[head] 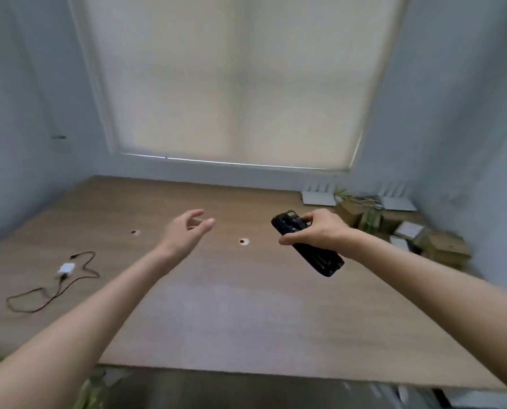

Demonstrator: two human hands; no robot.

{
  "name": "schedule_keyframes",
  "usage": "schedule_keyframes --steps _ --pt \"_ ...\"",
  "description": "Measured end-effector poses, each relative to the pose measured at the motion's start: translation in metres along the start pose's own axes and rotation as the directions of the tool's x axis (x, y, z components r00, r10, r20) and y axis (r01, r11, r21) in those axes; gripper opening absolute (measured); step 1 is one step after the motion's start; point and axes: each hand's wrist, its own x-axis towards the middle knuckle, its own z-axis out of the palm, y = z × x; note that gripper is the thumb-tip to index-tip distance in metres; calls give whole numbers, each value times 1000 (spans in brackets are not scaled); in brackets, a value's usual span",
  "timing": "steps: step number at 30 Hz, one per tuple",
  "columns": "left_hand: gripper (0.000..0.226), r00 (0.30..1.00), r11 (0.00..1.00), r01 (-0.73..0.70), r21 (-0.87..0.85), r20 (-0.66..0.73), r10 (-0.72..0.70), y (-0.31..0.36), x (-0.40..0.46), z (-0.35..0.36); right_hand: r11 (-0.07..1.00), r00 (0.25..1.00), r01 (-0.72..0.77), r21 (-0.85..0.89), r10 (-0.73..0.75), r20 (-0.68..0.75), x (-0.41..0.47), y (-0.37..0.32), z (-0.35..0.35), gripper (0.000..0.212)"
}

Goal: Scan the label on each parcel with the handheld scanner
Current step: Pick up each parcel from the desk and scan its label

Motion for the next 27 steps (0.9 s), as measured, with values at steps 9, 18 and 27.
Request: schedule_keyframes --steps 9,18,27 --pt "47 904 983 -167 -79 386 184 174 22 293 934 896 -344 94 356 -264 -70 262 -189 70" --pt "53 804 968 -233 -90 542 244 262 19 509 836 758 -513 194 547 -354 -116 436 -303 49" --pt "53 772 980 -197 -20 614 167 280 76 641 790 730 -561 248 614 -301 -44 537 -333 48"
